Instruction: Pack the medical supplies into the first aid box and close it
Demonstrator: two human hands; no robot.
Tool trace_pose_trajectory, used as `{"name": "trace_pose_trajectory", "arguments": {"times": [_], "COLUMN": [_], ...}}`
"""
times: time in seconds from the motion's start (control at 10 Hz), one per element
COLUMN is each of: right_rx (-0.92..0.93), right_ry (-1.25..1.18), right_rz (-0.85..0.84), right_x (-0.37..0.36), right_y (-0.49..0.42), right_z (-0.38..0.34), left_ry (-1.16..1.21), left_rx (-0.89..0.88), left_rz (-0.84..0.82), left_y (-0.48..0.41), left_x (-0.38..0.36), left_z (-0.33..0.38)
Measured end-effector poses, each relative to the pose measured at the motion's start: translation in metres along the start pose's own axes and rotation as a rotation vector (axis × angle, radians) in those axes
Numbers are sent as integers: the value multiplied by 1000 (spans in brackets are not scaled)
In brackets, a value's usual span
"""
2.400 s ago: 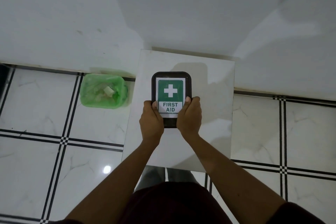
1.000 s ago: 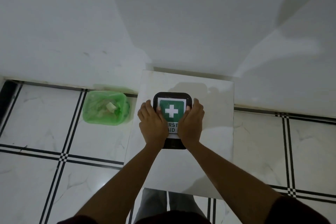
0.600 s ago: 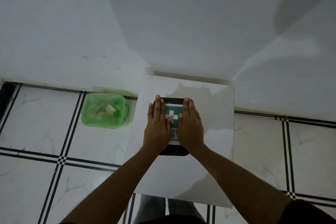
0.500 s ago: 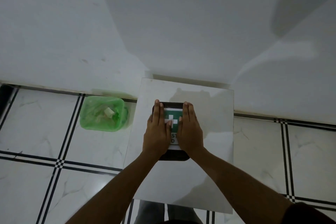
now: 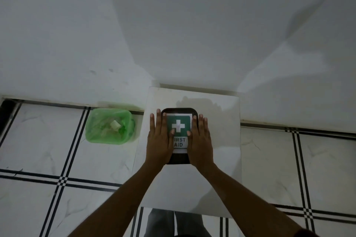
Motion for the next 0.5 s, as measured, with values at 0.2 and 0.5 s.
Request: {"name": "trace_pose_trajectory", "arguments": {"times": [0.2, 0.5], "right_rx": [17, 311], "right_ry": [-21, -35], "right_rz": [5, 438], "right_x": [23, 208], "right_y": [8, -8], "right_z": [-11, -109], "left_ry": [15, 70], "left_rx": [22, -271], "left_rz": [0, 394], "left_y": [15, -1], "left_x": [15, 207], "left_z": [5, 125]}}
Point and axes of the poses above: each hand's wrist, its own y-axis away from the middle knuckle, its own x-axis out of the back of the hand, z = x × y, the point moved 4 cm from there along -y, towards the middle knuckle, and after that the axes turned 11 degrees about -z, right-handed, at the moved point
